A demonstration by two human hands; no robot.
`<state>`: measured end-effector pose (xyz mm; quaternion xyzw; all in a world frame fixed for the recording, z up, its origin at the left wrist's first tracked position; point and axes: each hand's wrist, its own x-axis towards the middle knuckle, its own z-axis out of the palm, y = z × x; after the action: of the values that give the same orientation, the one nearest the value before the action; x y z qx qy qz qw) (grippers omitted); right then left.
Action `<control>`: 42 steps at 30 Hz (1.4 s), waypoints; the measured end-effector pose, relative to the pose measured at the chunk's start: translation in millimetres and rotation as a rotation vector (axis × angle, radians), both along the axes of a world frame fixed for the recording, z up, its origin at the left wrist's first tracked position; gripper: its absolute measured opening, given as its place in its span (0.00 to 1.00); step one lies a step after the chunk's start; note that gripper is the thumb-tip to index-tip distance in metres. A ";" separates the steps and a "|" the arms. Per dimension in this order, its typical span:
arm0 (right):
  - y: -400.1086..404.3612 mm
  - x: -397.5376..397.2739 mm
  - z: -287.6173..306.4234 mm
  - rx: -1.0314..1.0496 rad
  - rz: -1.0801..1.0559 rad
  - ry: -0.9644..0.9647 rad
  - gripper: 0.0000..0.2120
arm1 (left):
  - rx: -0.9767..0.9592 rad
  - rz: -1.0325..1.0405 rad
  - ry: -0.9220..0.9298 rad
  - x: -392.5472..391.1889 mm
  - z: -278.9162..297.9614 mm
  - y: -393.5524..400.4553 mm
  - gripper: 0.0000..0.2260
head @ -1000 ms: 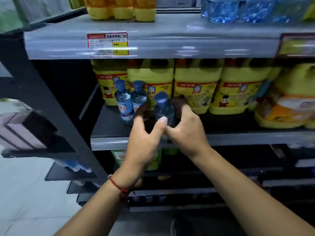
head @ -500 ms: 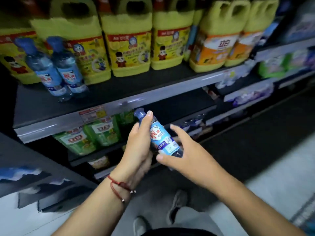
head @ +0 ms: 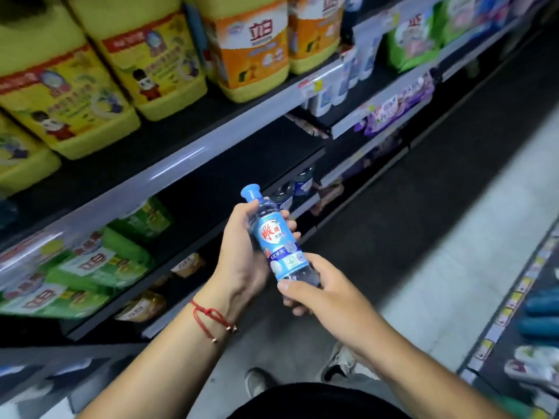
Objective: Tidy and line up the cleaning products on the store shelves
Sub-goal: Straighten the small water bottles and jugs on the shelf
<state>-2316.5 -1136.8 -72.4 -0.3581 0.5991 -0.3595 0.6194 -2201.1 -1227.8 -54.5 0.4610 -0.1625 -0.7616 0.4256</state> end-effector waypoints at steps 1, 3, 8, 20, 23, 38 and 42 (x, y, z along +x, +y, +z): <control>-1.3 -14.7 -0.9 0.021 -0.020 -0.037 0.14 | -0.052 -0.068 -0.045 -15.0 2.3 -1.4 0.10; -3.4 -44.5 -4.8 0.054 -0.065 -0.107 0.15 | -0.198 -0.226 -0.156 -47.1 5.3 -6.0 0.09; -14.9 -105.8 -19.2 0.078 -0.262 -0.271 0.13 | -0.744 -0.659 -0.670 -128.6 8.1 -18.9 0.19; -45.7 -245.7 -25.8 0.023 -0.368 -0.192 0.14 | -0.915 -0.912 -0.740 -270.6 5.9 -68.9 0.28; -69.8 -277.2 -20.2 -0.079 -0.349 -0.048 0.16 | -0.852 -0.831 -0.597 -281.1 0.8 -100.6 0.22; -297.9 -402.1 47.6 -0.444 -0.096 0.523 0.24 | -0.876 -0.531 -0.631 -340.8 40.3 -306.7 0.04; -346.5 -413.0 63.7 -0.526 0.011 0.538 0.26 | -0.974 -0.360 -0.815 -347.0 62.4 -329.6 0.10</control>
<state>-2729.5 -1483.3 -8.7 -0.5898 0.6255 -0.3911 0.3285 -2548.1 -1557.4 7.9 0.4329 -0.7110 -0.4248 0.3558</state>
